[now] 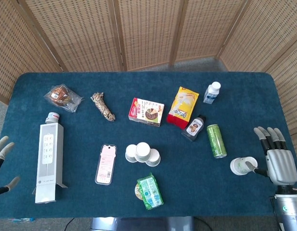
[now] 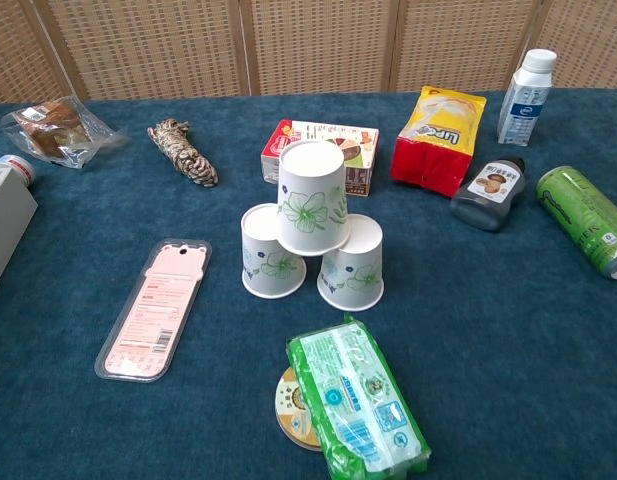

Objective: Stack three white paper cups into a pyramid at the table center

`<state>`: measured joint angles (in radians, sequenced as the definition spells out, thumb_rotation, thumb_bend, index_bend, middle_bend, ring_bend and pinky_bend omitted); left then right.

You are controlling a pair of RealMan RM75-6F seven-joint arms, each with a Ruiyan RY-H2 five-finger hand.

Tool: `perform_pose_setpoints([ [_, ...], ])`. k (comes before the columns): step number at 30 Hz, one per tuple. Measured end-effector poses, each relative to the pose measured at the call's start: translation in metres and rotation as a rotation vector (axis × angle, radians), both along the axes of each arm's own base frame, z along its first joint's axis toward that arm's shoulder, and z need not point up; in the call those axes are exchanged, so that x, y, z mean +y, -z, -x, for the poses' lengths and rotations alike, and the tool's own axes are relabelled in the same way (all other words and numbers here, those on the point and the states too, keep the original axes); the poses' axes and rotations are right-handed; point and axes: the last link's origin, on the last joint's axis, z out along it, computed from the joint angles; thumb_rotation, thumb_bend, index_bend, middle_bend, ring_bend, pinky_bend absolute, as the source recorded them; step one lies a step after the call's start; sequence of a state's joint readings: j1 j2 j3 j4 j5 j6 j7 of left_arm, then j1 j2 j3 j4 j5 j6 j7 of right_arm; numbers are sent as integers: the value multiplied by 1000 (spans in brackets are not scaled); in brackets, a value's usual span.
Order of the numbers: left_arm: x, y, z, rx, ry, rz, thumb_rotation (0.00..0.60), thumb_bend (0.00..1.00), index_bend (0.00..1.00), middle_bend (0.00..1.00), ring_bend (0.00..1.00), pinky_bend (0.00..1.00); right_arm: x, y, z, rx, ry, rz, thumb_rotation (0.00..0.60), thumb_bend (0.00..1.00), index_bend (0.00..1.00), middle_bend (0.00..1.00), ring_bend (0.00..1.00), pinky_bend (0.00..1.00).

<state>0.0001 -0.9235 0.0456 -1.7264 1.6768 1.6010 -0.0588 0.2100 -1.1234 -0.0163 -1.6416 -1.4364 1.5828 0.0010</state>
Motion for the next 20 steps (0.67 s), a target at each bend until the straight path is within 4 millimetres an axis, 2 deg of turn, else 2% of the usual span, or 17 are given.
perform_pose_setpoints([
  [7, 0, 7, 15, 17, -37, -20, 600, 278, 0, 0, 0, 0, 12, 11, 8, 38, 18, -43, 600, 0, 58, 0, 0, 0],
  [15, 11, 24, 22, 35, -32, -29, 600, 275, 0, 0, 0, 0, 10, 30, 21, 89, 45, -99, 600, 0, 9, 0, 0, 0],
  [20, 15, 26, 23, 19, -11, -59, 600, 275, 0, 0, 0, 0, 9, 33, 22, 81, 56, -95, 600, 0, 6, 0, 0, 0],
])
